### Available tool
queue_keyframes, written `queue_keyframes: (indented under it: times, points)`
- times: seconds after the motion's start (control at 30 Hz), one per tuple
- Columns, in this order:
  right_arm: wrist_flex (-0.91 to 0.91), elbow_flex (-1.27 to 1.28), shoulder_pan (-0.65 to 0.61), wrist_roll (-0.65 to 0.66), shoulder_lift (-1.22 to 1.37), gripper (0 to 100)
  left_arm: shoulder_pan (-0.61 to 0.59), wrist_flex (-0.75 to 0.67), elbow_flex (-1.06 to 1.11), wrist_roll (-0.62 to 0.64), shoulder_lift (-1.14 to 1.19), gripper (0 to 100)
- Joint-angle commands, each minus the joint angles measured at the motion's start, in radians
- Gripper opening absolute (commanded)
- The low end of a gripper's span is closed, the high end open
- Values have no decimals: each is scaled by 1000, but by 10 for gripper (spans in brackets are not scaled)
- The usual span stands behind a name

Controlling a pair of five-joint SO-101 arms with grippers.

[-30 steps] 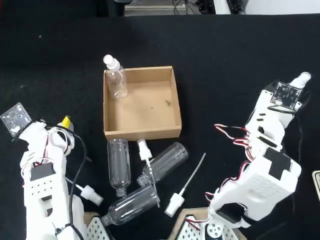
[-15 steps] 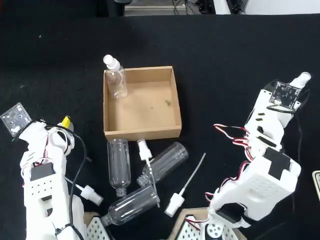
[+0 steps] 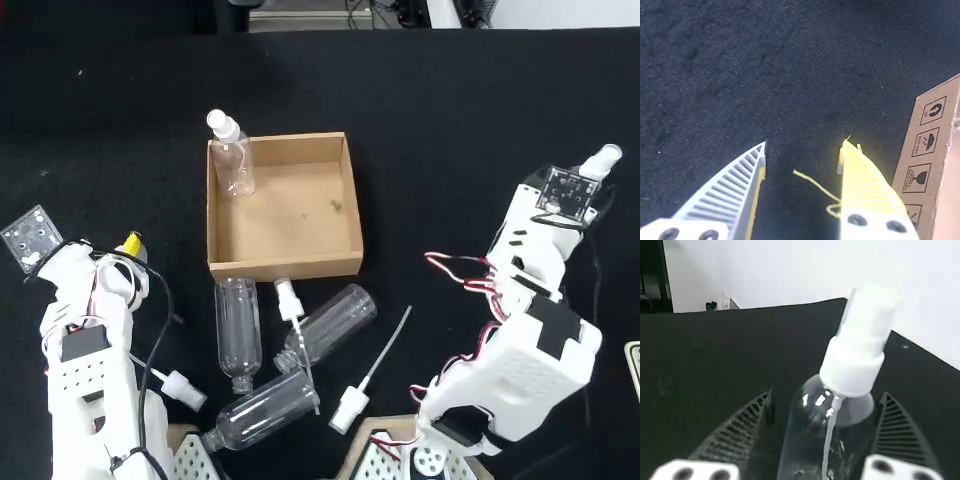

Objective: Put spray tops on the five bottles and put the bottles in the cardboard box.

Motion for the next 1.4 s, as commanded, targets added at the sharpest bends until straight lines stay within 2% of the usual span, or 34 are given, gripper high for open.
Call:
queue_keyframes:
  times: [0.0, 0.67, 0.73, 0.87, 0.97, 1.17, 1.27, 1.37]
  points:
    - [-11, -7, 11, -2, -74, 283, 10, -21, -13, 2, -18, 220]
    - [-6, -36, 11, -2, -68, 280, 10, -21, -13, 2, -18, 220]
    - [-8, -44, 11, -2, -47, 236, 10, -21, -13, 2, -18, 220]
    - [-17, -51, 12, 2, -4, 77, 7, -21, -13, 2, -18, 220]
    - [-17, -74, 12, 0, 22, 15, 8, -21, -13, 2, -18, 220]
    - [-12, -51, 2, -17, -44, 11, 10, -21, -13, 2, -18, 220]
    - [-5, 16, -15, -106, -188, 11, 10, -21, -13, 2, -18, 220]
    - [86, 93, -72, -115, -381, 11, 10, -21, -13, 2, -18, 220]
